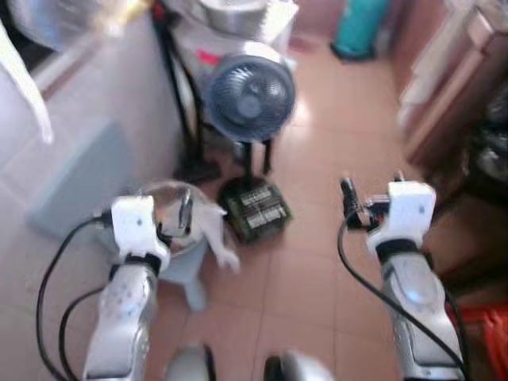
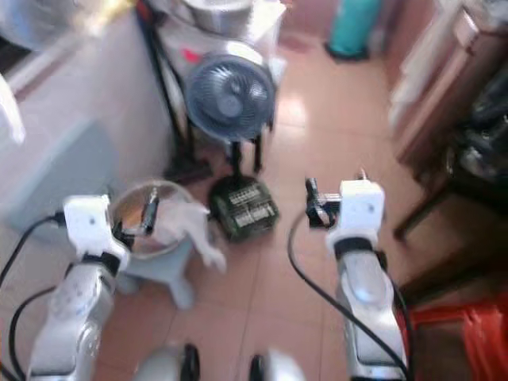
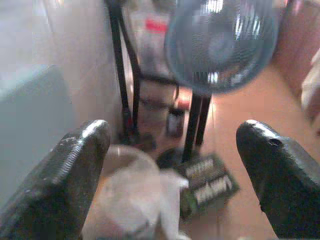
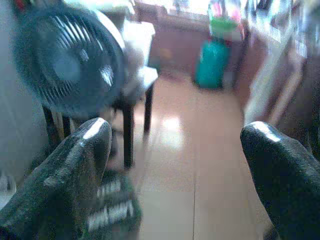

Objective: Setting the table

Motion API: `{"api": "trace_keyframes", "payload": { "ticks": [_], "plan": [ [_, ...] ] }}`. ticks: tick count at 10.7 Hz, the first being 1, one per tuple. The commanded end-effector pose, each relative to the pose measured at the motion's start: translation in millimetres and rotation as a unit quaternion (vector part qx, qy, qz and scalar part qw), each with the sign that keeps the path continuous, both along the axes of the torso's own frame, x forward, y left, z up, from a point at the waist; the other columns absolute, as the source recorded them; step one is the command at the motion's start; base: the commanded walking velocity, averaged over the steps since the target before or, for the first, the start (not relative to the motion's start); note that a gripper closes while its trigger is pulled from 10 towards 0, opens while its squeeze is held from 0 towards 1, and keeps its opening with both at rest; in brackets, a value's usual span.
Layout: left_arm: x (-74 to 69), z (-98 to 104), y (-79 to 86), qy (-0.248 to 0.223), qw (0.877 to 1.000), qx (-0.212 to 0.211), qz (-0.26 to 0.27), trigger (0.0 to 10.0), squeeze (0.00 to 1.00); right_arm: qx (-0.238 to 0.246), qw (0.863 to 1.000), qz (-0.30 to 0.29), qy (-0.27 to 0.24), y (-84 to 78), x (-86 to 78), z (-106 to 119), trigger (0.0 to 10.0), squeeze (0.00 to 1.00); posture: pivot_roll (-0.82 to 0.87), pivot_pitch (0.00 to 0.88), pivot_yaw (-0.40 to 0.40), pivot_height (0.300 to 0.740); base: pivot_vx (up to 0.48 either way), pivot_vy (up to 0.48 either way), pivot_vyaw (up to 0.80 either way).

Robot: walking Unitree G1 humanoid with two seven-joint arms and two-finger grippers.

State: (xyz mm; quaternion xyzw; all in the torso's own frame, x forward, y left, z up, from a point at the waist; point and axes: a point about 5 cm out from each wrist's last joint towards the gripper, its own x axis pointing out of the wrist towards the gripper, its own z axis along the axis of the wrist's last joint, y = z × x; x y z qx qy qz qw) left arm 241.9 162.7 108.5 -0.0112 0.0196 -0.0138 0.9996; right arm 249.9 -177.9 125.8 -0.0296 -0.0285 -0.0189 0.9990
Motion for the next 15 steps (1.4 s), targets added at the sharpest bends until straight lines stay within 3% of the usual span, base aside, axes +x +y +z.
{"api": "trace_keyframes", "payload": {
  "ticks": [1, 3, 6, 10, 15],
  "plan": [
    [-0.1, -1.8, 2.3, 0.007, 1.0, -0.003, 0.005, 10.0, 0.0, 0.021, 1.0, 0.003, 0.005, 0.3, -2.0, -2.2, 10.0, 0.0, -0.04, 0.24, -0.02, 0.74, 0.0, 0.0, 0.0],
    [-4.0, 1.7, 2.1, 0.033, 0.999, -0.007, 0.006, 10.0, 0.0, 0.006, 1.0, 0.001, 0.022, -0.9, -8.1, 0.4, 10.0, 0.0, -0.04, 0.241, -0.019, 0.74, 0.0, 0.0, 0.0],
    [-8.3, -2.1, 5.4, 0.045, 0.999, 0.0, 0.007, 10.0, 0.0, 0.027, 0.999, -0.009, 0.031, -8.5, -13.0, -9.1, 10.0, 0.0, -0.03, 0.212, -0.004, 0.74, 0.0, 0.0, -0.15],
    [20.1, 3.7, 5.8, 0.009, 0.999, 0.024, 0.022, 10.0, 0.0, 0.008, 1.0, 0.021, -0.014, 6.4, 20.1, -0.6, 10.0, 0.0, -0.01, 0.082, 0.005, 0.74, 0.0, 0.0, 0.0],
    [28.2, 7.0, 4.3, -0.008, 0.999, 0.017, 0.027, 10.0, 0.0, -0.01, 0.999, 0.027, -0.017, 5.5, 24.3, -3.3, 10.0, 0.0, -0.02, 0.102, -0.01, 0.74, 0.0, 0.057, -0.16]
  ]
}}
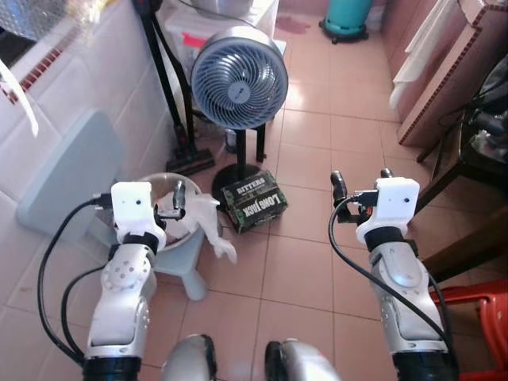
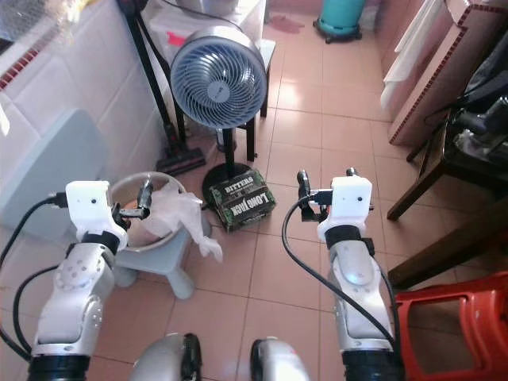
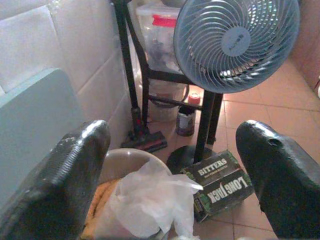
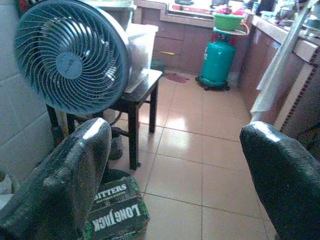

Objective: Setting the table

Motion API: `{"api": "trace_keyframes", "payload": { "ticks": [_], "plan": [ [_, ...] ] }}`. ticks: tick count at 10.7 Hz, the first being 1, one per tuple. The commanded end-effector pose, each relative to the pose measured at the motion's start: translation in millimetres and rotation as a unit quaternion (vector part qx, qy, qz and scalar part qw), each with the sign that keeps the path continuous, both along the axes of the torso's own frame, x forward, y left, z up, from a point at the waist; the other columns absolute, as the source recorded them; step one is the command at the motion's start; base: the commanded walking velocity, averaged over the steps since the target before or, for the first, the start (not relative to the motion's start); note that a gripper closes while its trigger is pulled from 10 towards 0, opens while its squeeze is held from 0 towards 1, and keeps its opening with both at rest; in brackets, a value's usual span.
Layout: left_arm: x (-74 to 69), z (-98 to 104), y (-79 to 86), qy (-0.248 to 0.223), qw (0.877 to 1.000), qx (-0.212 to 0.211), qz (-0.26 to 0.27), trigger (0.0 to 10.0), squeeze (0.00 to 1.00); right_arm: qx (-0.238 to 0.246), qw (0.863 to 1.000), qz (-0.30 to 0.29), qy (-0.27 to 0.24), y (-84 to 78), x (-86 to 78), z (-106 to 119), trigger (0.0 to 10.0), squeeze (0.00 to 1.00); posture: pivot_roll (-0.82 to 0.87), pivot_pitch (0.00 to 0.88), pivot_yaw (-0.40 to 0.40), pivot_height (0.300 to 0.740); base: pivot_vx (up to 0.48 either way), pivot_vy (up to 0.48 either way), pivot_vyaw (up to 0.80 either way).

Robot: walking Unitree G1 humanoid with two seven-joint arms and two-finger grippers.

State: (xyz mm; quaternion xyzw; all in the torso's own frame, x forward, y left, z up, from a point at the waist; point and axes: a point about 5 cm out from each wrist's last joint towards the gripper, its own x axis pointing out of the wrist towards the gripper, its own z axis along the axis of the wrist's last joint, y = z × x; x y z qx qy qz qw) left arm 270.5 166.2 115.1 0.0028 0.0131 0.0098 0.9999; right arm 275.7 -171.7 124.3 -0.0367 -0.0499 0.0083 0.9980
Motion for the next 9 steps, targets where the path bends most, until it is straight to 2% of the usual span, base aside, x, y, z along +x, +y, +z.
{"api": "trace_keyframes", "payload": {
  "ticks": [1, 3, 6, 9],
  "plan": [
    [-1.8, -0.5, -1.3, 0.0, 1.0, 0.002, -0.001, 10.0, 0.0, -0.002, 1.0, 0.0, 0.004, -1.9, -4.5, -3.3, 10.0, 0.0, -0.03, 0.112, -0.01, 0.74, -0.24, 0.3, -0.8],
    [-4.6, -0.8, -2.6, 0.001, 1.0, 0.004, -0.007, 10.0, 0.0, -0.004, 1.0, -0.001, 0.007, -3.3, -9.2, -4.8, 10.0, 0.0, -0.03, 0.138, -0.011, 0.74, -0.247, 0.296, -0.8],
    [-11.8, -2.2, -1.0, 0.007, 1.0, 0.012, -0.007, 10.0, 0.0, -0.009, 1.0, 0.004, 0.018, -1.3, -13.9, -8.2, 10.0, 0.0, -0.03, 0.176, -0.016, 0.74, 0.0, 0.0, -0.73],
    [-15.8, 0.0, -2.6, 0.006, 1.0, 0.002, -0.02, 10.0, 0.0, -0.013, 1.0, 0.001, 0.021, -3.9, -14.9, -8.1, 10.0, 0.0, -0.02, 0.203, -0.013, 0.74, 0.0, 0.0, -0.8]
  ]
}}
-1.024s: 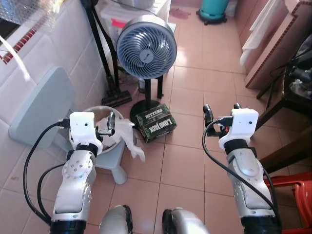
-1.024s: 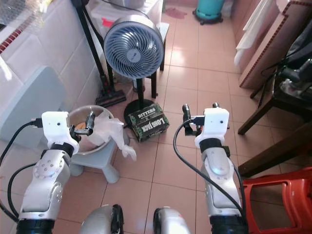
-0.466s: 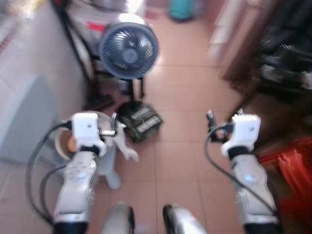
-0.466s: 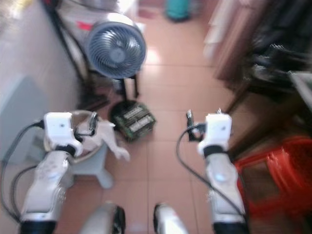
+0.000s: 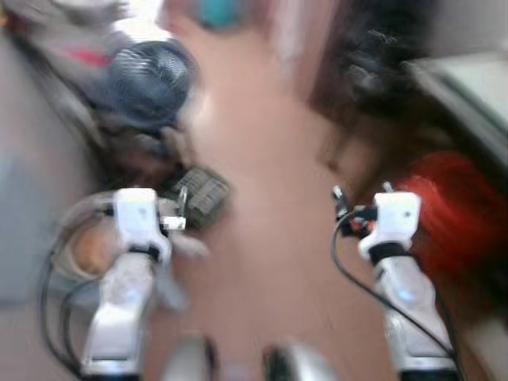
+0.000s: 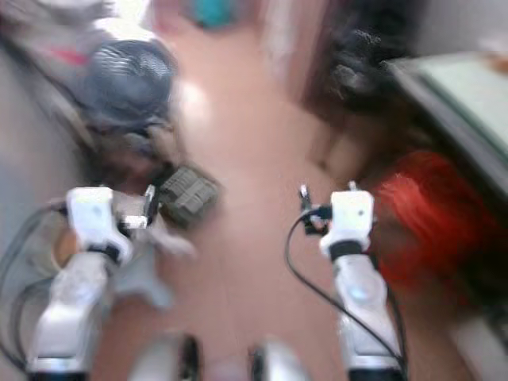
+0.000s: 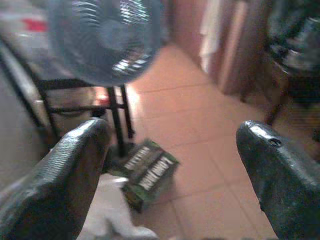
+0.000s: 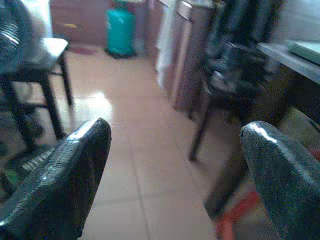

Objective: Setting the table

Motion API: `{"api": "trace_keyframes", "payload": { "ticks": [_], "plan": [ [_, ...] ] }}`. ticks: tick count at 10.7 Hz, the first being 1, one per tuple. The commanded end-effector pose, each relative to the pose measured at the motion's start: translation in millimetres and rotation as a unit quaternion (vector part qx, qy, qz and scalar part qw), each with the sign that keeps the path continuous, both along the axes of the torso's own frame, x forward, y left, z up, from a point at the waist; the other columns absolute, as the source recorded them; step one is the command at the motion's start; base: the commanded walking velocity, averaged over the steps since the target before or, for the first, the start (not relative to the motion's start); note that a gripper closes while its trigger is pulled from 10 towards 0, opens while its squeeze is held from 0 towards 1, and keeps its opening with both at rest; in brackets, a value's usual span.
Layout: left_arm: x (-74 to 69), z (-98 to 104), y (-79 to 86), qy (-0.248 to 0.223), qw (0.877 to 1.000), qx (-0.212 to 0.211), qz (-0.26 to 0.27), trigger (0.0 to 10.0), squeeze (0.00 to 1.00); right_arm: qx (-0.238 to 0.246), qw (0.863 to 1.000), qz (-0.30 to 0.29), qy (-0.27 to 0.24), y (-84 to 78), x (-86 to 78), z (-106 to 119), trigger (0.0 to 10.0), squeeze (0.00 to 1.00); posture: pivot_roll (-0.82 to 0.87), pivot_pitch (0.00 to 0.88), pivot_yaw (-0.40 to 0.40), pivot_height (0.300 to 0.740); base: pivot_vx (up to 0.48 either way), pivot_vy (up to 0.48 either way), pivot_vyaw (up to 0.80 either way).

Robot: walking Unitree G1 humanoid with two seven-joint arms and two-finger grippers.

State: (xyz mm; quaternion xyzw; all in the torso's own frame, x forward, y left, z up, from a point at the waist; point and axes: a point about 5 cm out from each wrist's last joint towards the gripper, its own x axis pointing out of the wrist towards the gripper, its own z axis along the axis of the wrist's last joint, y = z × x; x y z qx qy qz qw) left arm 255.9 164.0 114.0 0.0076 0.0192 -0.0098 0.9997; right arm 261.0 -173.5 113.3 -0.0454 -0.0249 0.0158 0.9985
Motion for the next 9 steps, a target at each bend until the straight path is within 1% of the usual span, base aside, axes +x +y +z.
{"api": "trace_keyframes", "payload": {
  "ticks": [1, 2, 3, 4, 5, 7, 8, 9],
  "plan": [
    [-1.2, 2.9, -0.2, -0.002, 1.0, -0.002, -0.002, 10.0, 0.0, -0.004, 1.0, -0.004, -0.003, -0.8, -0.6, 3.2, 10.0, 0.0, -0.02, 0.208, -0.014, 0.74, 0.0, 0.0, -0.8],
    [-1.4, 5.2, 0.5, -0.008, 1.0, 0.01, -0.001, 10.0, 0.0, -0.005, 1.0, -0.003, -0.003, -0.1, -0.8, 3.6, 10.0, 0.0, -0.02, 0.21, -0.014, 0.74, 0.0, 0.0, -0.8],
    [-2.0, 5.6, 0.0, -0.009, 1.0, 0.005, -0.004, 10.0, 0.0, -0.013, 1.0, -0.005, -0.004, -0.5, -0.8, 3.5, 10.0, 0.0, -0.02, 0.214, -0.014, 0.74, 0.0, 0.0, -0.8],
    [-2.7, 5.8, -1.1, -0.008, 1.0, -0.01, -0.013, 10.0, 0.0, -0.012, 1.0, -0.004, -0.002, -0.4, -0.9, 2.9, 10.0, 0.0, -0.02, 0.214, -0.015, 0.74, 0.0, 0.0, -0.8],
    [-6.1, 6.6, -1.7, -0.012, 0.999, -0.04, -0.021, 10.0, 0.0, -0.011, 1.0, -0.004, -0.001, 0.2, -1.6, 2.5, 10.0, 0.0, -0.02, 0.214, -0.016, 0.74, 0.0, 0.0, -0.8],
    [-6.5, 6.4, -0.5, -0.012, 0.999, -0.03, -0.011, 10.0, 0.0, -0.012, 1.0, -0.004, 0.0, 0.4, -2.0, 2.6, 10.0, 0.0, -0.02, 0.215, -0.015, 0.74, 0.0, 0.0, -0.8],
    [-6.3, 7.2, 0.1, -0.016, 0.999, -0.026, -0.009, 10.0, 0.0, -0.003, 1.0, -0.008, 0.0, 0.5, -2.1, 3.7, 10.0, 0.0, -0.02, 0.218, -0.015, 0.74, 0.0, 0.0, -0.8],
    [-5.4, 8.5, -0.6, -0.022, 0.999, -0.022, -0.009, 10.0, 0.0, -0.005, 1.0, 0.0, -0.007, 2.7, -1.2, 7.3, 10.0, 0.0, -0.02, 0.219, -0.016, 0.74, 0.0, 0.0, -0.8]
  ]
}}
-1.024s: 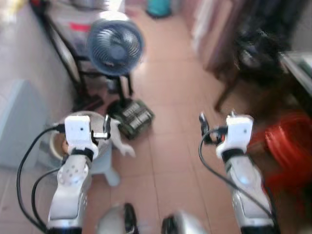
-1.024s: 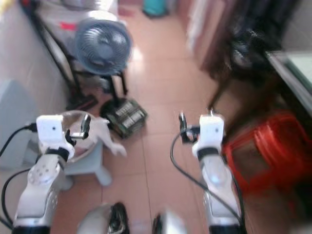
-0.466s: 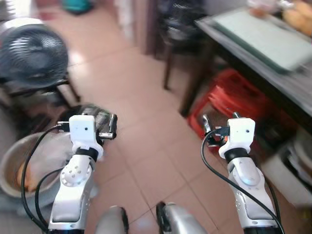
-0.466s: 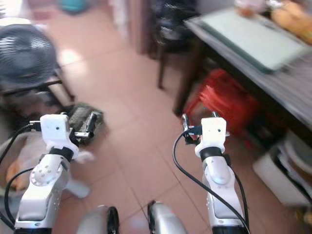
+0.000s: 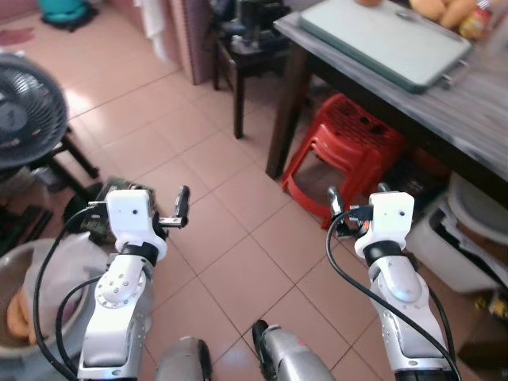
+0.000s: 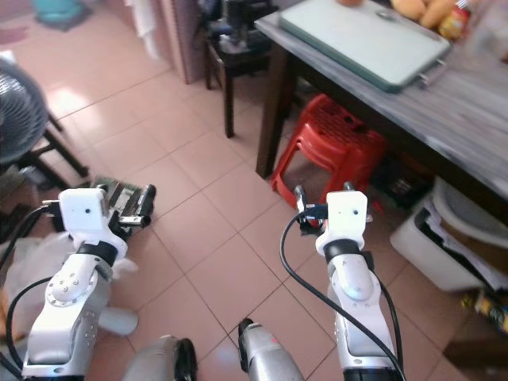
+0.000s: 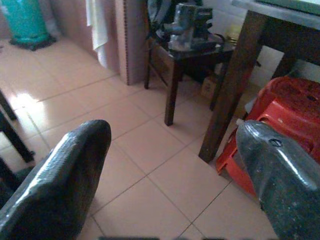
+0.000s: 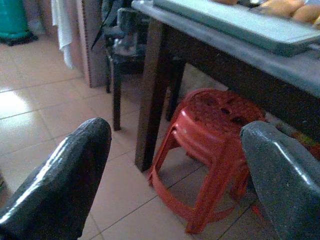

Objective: Setting the table

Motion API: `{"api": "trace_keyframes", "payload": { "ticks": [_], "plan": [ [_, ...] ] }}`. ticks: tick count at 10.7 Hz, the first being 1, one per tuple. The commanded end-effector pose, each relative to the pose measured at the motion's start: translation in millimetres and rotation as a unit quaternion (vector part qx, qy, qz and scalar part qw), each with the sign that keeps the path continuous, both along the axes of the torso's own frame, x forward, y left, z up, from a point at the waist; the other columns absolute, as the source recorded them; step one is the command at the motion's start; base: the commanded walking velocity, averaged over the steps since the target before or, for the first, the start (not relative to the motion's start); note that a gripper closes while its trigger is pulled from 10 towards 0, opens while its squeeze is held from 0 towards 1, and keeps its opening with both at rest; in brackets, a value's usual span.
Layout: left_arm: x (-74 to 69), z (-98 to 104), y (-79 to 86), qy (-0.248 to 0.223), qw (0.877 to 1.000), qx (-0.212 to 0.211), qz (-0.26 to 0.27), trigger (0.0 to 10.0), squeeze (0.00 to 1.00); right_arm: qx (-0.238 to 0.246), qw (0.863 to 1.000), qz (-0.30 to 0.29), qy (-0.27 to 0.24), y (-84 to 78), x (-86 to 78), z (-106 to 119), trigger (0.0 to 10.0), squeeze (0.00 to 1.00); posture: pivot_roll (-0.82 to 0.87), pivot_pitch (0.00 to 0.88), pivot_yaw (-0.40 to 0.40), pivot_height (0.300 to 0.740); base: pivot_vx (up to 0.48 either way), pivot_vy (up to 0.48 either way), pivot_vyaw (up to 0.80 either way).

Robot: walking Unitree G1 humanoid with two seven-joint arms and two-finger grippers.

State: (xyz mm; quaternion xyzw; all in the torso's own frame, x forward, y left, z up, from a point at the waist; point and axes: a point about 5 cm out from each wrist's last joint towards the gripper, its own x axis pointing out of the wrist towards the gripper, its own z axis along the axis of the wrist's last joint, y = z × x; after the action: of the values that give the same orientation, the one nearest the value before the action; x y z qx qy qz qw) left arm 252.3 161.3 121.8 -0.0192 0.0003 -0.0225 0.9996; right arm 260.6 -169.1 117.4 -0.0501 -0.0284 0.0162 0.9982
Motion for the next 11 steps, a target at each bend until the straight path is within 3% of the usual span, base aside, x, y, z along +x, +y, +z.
{"api": "trace_keyframes", "payload": {
  "ticks": [1, 11],
  "plan": [
    [-1.7, 0.3, 0.8, -0.002, 1.0, 0.004, 0.003, 10.0, 0.0, -0.003, 1.0, 0.003, -0.007, 0.4, -0.3, 5.6, 10.0, 0.0, -0.03, 0.22, -0.018, 0.74, 0.0, 0.0, -0.8],
    [-6.6, -2.4, -8.3, 0.008, 1.0, -0.015, -0.011, 10.0, 0.0, -0.013, 1.0, 0.013, -0.002, 0.4, -9.2, 7.7, 10.0, 0.0, -0.04, 0.243, -0.031, 0.74, 0.0, 0.0, -0.8]
  ]
}}
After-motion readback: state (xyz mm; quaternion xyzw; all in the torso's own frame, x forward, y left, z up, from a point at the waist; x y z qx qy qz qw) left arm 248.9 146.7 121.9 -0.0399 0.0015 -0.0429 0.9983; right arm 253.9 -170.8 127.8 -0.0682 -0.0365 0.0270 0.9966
